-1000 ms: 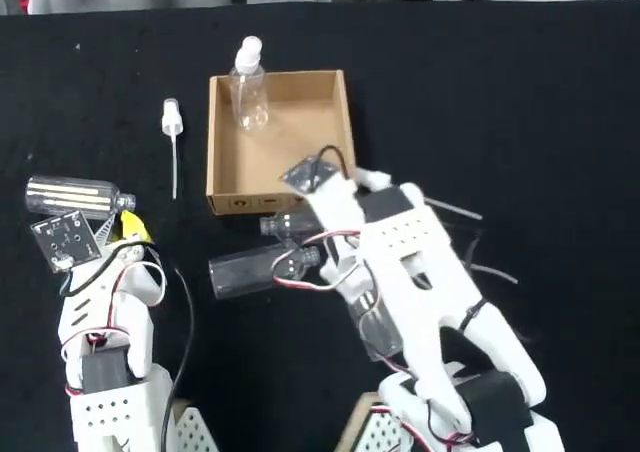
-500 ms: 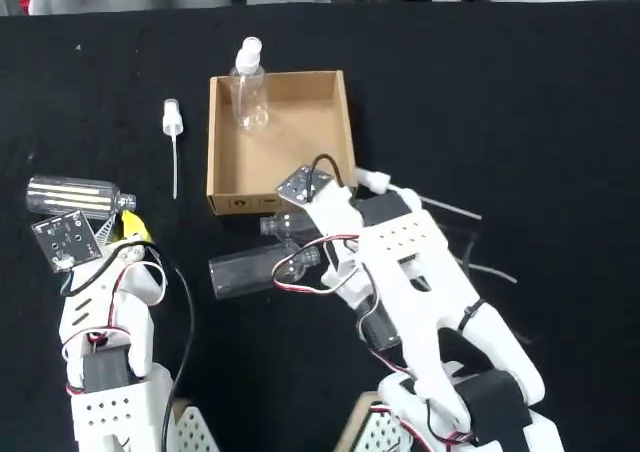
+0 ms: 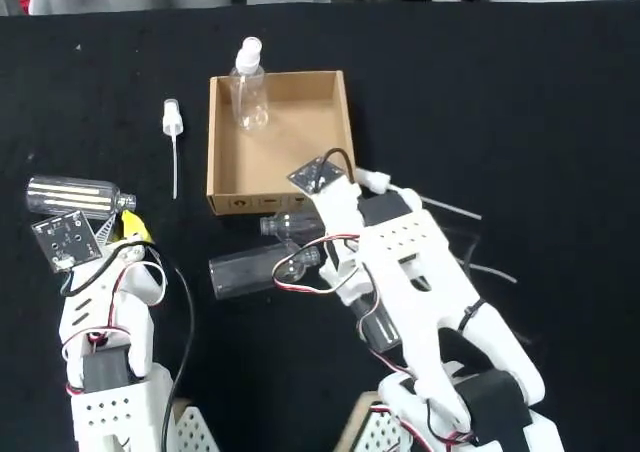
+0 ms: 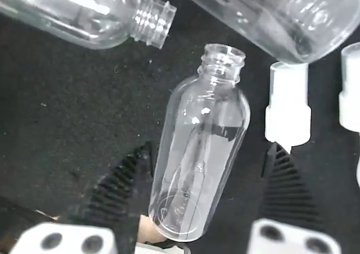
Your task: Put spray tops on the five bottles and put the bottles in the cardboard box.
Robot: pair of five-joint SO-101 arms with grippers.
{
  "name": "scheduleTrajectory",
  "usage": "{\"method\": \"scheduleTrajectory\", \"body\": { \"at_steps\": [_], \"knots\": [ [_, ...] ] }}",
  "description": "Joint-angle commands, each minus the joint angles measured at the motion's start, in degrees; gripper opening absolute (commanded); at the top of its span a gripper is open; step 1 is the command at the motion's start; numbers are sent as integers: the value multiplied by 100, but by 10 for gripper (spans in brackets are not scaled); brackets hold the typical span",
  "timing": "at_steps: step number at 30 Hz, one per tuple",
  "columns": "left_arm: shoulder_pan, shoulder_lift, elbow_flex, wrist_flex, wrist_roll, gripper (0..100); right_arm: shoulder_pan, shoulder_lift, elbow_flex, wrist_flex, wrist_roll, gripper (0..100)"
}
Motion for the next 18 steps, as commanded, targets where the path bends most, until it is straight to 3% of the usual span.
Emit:
{"method": "scheduleTrajectory", "body": {
  "at_steps": [1, 12, 18],
  "knots": [
    [-57, -44, 145, -123, -44, 40, -97, -22, -4, -211, -141, 258],
    [-57, -44, 145, -123, -44, 40, -97, 866, 163, -853, -220, 257],
    [-57, -44, 145, -123, -44, 40, -62, 769, 145, -967, -299, 163]
  ]
}}
